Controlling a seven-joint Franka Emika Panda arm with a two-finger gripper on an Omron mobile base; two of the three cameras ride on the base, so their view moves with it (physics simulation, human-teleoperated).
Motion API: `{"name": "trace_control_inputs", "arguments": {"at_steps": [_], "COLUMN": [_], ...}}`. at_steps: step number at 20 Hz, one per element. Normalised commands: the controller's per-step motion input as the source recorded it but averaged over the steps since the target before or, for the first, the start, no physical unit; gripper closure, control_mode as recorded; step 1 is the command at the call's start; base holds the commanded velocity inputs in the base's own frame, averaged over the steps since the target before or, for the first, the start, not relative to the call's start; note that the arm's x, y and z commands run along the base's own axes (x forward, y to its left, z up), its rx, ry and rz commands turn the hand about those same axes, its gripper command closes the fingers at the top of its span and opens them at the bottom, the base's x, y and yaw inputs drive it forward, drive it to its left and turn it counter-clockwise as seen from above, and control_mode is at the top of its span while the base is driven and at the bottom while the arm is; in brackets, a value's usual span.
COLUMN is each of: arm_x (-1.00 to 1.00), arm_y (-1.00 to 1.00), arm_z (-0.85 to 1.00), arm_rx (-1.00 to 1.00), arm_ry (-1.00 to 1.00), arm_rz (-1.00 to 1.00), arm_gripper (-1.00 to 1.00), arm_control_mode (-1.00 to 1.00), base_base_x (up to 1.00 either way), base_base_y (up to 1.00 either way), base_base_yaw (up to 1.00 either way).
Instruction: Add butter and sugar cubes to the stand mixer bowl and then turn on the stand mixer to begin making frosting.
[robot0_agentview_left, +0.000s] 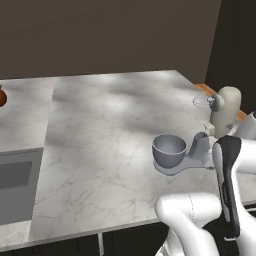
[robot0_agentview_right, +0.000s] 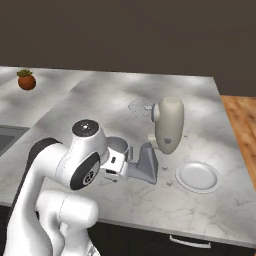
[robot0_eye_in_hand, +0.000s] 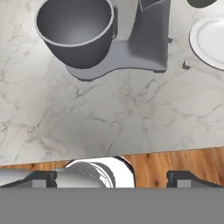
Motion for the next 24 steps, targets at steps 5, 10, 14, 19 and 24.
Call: {"name": "trace_control_inputs", "arguments": {"at_steps": [5, 10, 14, 19, 24], "arm_x": [-0.03, 0.09, 0.30, 0.42, 0.41], "arm_y": [-0.53, -0.54, -0.53, -0.48, -0.40], "arm_z": [-0.23, -0.30, -0.22, -0.17, -0.21], "arm_rx": [0.11, 0.25, 0.31, 0.31, 0.31], "arm_ry": [0.00, 0.01, 0.06, 0.12, 0.16], "arm_rz": [-0.12, -0.21, -0.24, -0.26, -0.24], "arm_gripper": [-1.00, -1.00, -1.00, -1.00, -1.00], "arm_control_mode": [-1.00, -1.00, -1.00, -1.00, -1.00], "base_base_x": [0.00, 0.00, 0.00, 0.00, 0.00], "base_base_y": [0.00, 0.00, 0.00, 0.00, 0.00], "base_base_yaw": [0.00, 0.00, 0.00, 0.00, 0.00]}}
